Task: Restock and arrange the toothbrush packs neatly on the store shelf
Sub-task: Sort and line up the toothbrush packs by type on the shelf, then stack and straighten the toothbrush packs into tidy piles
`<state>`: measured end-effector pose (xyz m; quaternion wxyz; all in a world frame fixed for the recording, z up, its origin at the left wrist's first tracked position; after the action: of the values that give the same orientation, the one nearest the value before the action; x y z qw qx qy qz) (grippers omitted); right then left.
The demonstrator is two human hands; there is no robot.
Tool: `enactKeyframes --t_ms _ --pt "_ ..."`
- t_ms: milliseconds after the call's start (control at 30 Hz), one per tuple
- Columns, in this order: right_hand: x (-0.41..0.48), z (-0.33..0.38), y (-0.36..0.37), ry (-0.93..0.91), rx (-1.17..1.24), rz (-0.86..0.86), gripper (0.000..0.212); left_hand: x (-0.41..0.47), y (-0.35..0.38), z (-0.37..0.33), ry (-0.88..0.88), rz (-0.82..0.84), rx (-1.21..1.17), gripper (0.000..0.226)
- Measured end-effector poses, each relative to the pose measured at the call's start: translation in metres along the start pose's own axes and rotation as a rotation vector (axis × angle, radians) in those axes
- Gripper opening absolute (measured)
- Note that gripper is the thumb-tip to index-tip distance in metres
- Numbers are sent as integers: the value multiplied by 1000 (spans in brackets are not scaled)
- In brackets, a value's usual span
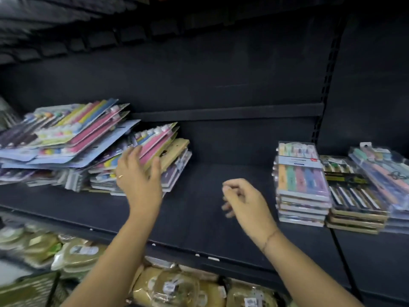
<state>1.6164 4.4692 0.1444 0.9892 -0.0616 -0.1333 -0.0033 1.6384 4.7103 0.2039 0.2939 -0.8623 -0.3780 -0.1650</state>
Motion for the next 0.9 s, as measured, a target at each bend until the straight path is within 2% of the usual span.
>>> enactKeyframes --t_ms 67,167,300,400,500,533,567,633,667,800,900 --pt "23 -11 39 164 117 127 10 25 -22 38 -212 -83 67 49" --pt "58 -8 79 209 136 197 22 38 -30 82 -605 -84 -19 61" --pt "104 6 118 168 156 166 34 41 -2 105 -885 25 -591 73" --pt "126 10 140 138 131 167 44 52 11 110 -970 65 -809 81" --pt "138 0 144 152 115 62 34 55 15 111 -1006 93 -829 85" --pt "141 -7 143 175 114 -1 40 54 16 112 -1010 95 -835 85" --pt "141 -14 143 224 132 -47 54 53 17 112 -1015 97 -841 85" --pt "137 -31 149 354 167 -62 84 53 17 114 -1021 95 -868 82" --pt "135 -37 153 397 176 -40 87 53 17 114 -1033 91 -889 81" --pt "136 -42 158 430 225 -42 58 53 22 114 -1102 90 -919 64" --pt "142 -36 153 414 225 -41 31 51 23 111 -1092 78 -940 64"
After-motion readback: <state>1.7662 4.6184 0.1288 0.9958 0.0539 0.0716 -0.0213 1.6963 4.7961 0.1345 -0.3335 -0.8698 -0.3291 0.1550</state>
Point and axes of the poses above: each hand's wrist, its own x-axis towards the middle knuckle, its own y-axis out of the palm, z = x × y, the point moved 7 cm from there along x, towards the middle knuckle, and after that the axes turned 8 degrees about -y, right-handed, at the moved point
